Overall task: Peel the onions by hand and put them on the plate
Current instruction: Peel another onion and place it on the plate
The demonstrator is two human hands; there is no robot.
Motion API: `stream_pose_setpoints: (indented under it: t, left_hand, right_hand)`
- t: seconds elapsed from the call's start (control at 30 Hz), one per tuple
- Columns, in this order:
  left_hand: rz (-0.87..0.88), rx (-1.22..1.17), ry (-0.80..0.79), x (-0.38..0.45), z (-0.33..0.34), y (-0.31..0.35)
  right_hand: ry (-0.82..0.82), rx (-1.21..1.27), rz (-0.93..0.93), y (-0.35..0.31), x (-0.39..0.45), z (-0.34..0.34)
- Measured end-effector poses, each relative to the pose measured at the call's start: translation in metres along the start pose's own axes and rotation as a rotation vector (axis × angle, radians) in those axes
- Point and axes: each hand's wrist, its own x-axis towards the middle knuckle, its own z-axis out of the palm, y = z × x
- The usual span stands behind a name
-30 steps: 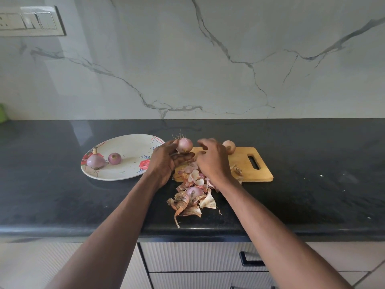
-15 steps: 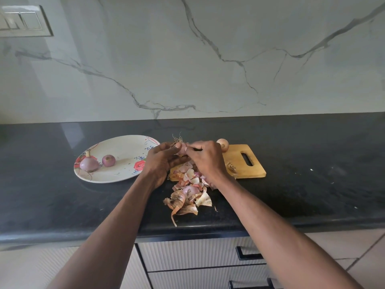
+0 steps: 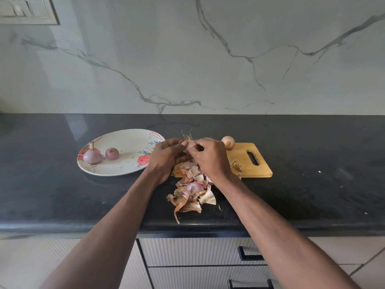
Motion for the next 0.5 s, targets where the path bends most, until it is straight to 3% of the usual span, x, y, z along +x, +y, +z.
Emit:
stream_pose_setpoints:
  t: [0.3,0.5]
  left_hand:
    - [0.029,0.01,0.016,-0.0006,0.0016,-0.0001]
    - [0.018,-0.039,0.031,-0.0007,0.0029,0.0016]
  right_hand:
    - [0.029,-0.03,0.003,0.0005,0.0033,0.0032]
    - [0.046,0.076,0.09,-0.0007,0.004,-0.0003]
